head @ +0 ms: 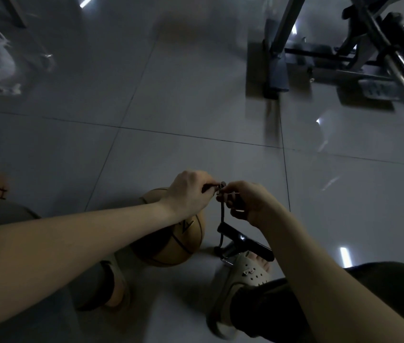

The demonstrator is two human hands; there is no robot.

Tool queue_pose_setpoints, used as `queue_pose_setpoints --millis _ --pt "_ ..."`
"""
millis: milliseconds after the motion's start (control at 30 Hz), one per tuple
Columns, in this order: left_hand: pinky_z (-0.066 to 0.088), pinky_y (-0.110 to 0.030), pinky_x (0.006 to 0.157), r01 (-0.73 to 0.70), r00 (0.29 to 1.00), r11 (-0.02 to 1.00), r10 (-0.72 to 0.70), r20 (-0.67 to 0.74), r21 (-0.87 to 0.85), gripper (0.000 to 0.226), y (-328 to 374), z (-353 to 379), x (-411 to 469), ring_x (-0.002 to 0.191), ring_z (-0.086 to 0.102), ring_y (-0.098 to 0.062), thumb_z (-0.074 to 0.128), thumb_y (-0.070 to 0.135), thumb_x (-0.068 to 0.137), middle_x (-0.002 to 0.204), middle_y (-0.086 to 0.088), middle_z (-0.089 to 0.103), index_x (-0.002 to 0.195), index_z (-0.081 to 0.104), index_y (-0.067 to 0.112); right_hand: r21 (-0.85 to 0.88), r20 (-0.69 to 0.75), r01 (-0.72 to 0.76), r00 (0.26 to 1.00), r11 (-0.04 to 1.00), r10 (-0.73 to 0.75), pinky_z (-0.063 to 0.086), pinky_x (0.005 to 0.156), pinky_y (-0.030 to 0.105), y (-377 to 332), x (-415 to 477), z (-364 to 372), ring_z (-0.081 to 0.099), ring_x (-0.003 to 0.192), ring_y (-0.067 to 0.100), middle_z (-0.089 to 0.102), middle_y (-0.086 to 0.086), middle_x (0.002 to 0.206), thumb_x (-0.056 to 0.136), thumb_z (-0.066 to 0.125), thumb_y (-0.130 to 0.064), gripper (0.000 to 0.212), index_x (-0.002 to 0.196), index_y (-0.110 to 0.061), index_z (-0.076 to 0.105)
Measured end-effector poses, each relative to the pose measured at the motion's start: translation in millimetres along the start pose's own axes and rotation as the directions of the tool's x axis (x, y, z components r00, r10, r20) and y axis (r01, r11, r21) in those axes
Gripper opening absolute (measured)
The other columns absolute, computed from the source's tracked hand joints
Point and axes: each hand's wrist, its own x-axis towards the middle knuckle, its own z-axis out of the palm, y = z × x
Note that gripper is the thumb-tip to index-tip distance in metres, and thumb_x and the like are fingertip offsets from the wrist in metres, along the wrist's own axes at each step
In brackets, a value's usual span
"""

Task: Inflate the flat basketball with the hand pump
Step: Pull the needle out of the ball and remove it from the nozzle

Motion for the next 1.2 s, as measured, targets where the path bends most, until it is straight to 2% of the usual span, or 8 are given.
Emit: queue_pose_setpoints --millis 167,300,467,600,800,1000,1100,1200 --pt "0.057 -0.034 0.074 -0.100 0.986 0.995 0.102 0.134 -0.019 0.022 7 -4 1 0.083 0.067 -0.013 0.065 0.018 0.090 0.093 -0.002 0.074 0.109 0.073 0.012 0.026 -0.024 0.016 1.000 1.000 -0.016 0.043 0.056 0.027 1 2 -1 0.053 0.052 0.013 0.060 0.006 0.061 0.083 0.064 -0.006 0.008 0.090 -0.005 0.067" --pt "0.058 -0.025 0.080 -0.024 0.985 0.998 0.034 0.169 -0.064 0.030 1 -5 6 0.087 0.069 -0.006 0.072 0.019 0.087 0.099 0.001 0.075 0.116 0.071 0.013 0.059 -0.037 -0.015 0.999 0.998 0.017 0.044 0.053 0.025 2 6 0 0.053 0.049 0.013 0.060 0.008 0.063 0.081 0.065 -0.004 0.013 0.093 -0.002 0.067" --pt "0.058 -0.022 0.082 0.053 0.972 0.995 -0.031 0.234 -0.089 0.035 -3 -5 11 0.091 0.069 -0.002 0.075 0.024 0.086 0.103 0.002 0.074 0.119 0.067 0.016 0.090 -0.029 -0.053 0.998 0.995 0.056 0.044 0.053 0.025 3 6 -3 0.054 0.050 0.013 0.062 0.011 0.069 0.083 0.062 -0.004 0.009 0.089 0.000 0.067" --pt "0.055 -0.023 0.070 0.054 0.963 0.996 -0.031 0.269 -0.077 0.026 -1 -6 11 0.074 0.067 0.000 0.072 0.020 0.088 0.079 0.007 0.073 0.112 0.063 0.017 0.110 -0.039 -0.061 0.997 0.992 0.066 0.043 0.051 0.025 3 8 -1 0.051 0.049 0.012 0.064 0.015 0.080 0.083 0.061 -0.005 0.006 0.086 -0.002 0.066" --pt "0.057 -0.038 0.066 0.014 0.970 0.999 -0.002 0.242 -0.048 0.011 -4 -4 9 0.071 0.067 -0.009 0.069 0.017 0.088 0.076 0.004 0.070 0.096 0.062 0.020 0.106 -0.034 -0.053 0.998 0.993 0.057 0.045 0.054 0.025 6 6 1 0.053 0.052 0.012 0.068 0.013 0.076 0.084 0.061 -0.005 0.013 0.094 -0.001 0.067" --pt "0.055 -0.044 0.066 -0.036 0.974 0.998 0.045 0.221 -0.046 0.003 -7 -2 7 0.072 0.065 -0.016 0.063 0.015 0.091 0.078 -0.001 0.068 0.090 0.066 0.014 0.099 -0.057 -0.018 0.998 0.995 0.024 0.045 0.053 0.026 5 5 2 0.053 0.053 0.013 0.064 0.013 0.077 0.084 0.059 -0.004 0.024 0.106 0.003 0.068" --pt "0.057 -0.038 0.071 0.011 0.975 0.998 0.003 0.224 -0.060 0.009 -6 -1 8 0.077 0.066 -0.012 0.064 0.022 0.093 0.084 0.001 0.070 0.097 0.069 0.016 0.010 -0.111 0.046 0.993 0.999 -0.045 0.045 0.056 0.028 2 1 1 0.052 0.052 0.015 0.066 0.016 0.079 0.084 0.060 -0.004 0.016 0.097 0.001 0.066" --pt "0.058 -0.036 0.079 0.173 0.974 0.973 -0.146 0.176 -0.154 0.018 -11 -4 14 0.087 0.067 -0.012 0.056 0.013 0.095 0.095 0.002 0.069 0.109 0.066 0.016 -0.019 -0.133 0.081 0.988 0.997 -0.083 0.045 0.060 0.031 -3 -2 -6 0.054 0.057 0.018 0.069 0.015 0.076 0.084 0.059 -0.005 0.009 0.086 -0.001 0.065"
